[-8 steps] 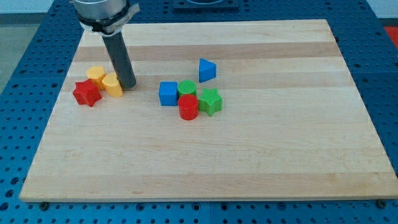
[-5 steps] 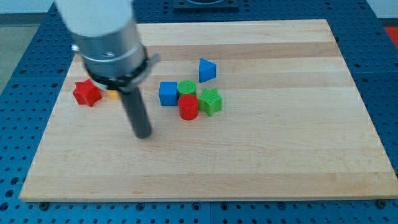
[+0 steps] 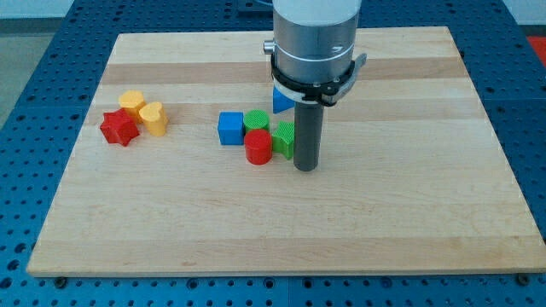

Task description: Move red circle closer to the red star

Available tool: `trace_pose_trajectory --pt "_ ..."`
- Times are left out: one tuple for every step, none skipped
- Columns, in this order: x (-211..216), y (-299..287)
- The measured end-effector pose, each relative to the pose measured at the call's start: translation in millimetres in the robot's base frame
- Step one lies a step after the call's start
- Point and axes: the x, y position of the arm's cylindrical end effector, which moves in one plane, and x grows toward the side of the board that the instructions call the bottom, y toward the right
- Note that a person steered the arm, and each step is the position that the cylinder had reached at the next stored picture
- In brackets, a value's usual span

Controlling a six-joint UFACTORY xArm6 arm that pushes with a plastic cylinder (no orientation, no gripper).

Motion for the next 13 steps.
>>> trace_pose_trajectory --pt "-7.3 -20.6" --pt "-15.1 -44.3" --pt "-19.9 -54.4" --pt "-19.9 -54.2" --pt "-19.9 -57.0" --pt "-19.9 -74.9" --pt "-19.9 -100.1" --pt "-12.1 -114.4" --pt "-11.2 -134.8" --pt "-11.2 -148.3" --pt "-11.2 -161.6" --pt "-14.9 -169.0" --pt "-22.9 -173.8"
